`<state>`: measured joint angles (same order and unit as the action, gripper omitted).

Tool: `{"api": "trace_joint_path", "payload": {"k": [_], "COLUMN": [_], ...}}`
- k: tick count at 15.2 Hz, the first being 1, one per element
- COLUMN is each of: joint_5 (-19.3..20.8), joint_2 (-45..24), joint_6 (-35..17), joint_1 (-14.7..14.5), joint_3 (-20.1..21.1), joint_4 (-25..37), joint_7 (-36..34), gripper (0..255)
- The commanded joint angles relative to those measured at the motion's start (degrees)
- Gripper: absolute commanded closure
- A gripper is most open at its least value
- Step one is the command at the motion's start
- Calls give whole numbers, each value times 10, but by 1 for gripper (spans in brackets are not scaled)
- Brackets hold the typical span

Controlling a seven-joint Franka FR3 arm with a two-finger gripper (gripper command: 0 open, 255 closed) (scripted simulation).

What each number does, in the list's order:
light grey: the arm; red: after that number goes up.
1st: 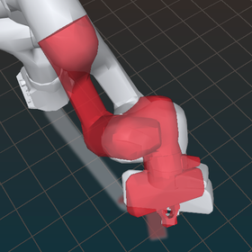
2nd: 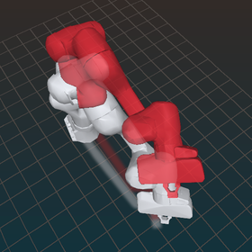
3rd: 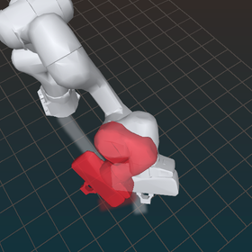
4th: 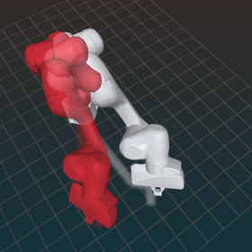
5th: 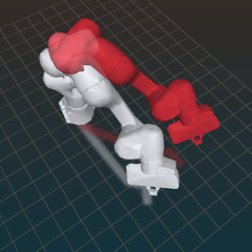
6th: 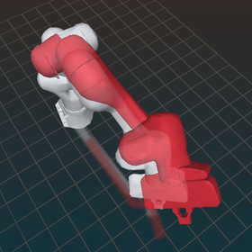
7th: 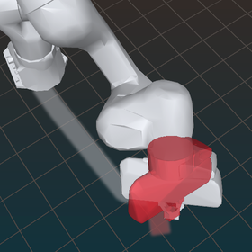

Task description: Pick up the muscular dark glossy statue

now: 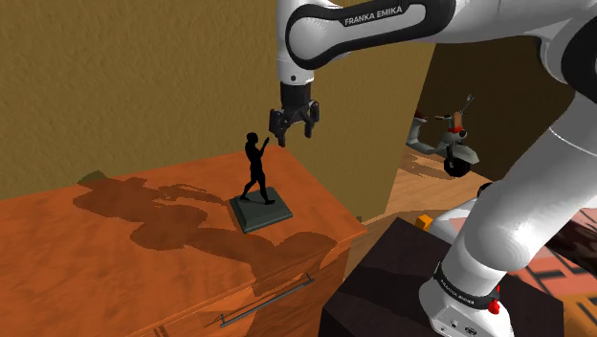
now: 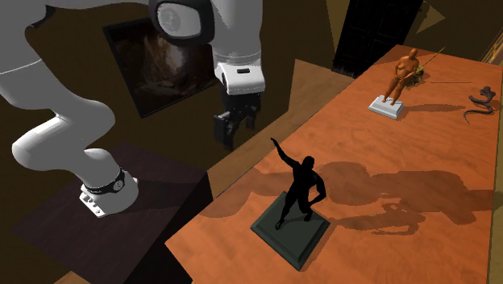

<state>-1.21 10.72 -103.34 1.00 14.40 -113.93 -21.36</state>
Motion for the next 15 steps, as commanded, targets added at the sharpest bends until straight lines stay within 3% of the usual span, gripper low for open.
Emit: {"api": "trace_joint_path", "payload": {"k": [1,9,15], "joint_5": [12,67,69], "joint_2": [-50,-225,-229], "joint_6": [-10,-13,-58], "joint_1": [0,-22,-22], "joint_3": [9,24,23], "joint_4": [41,213,172], "joint_7": [-22,-99,-102], "gripper": [0,0,0]}}
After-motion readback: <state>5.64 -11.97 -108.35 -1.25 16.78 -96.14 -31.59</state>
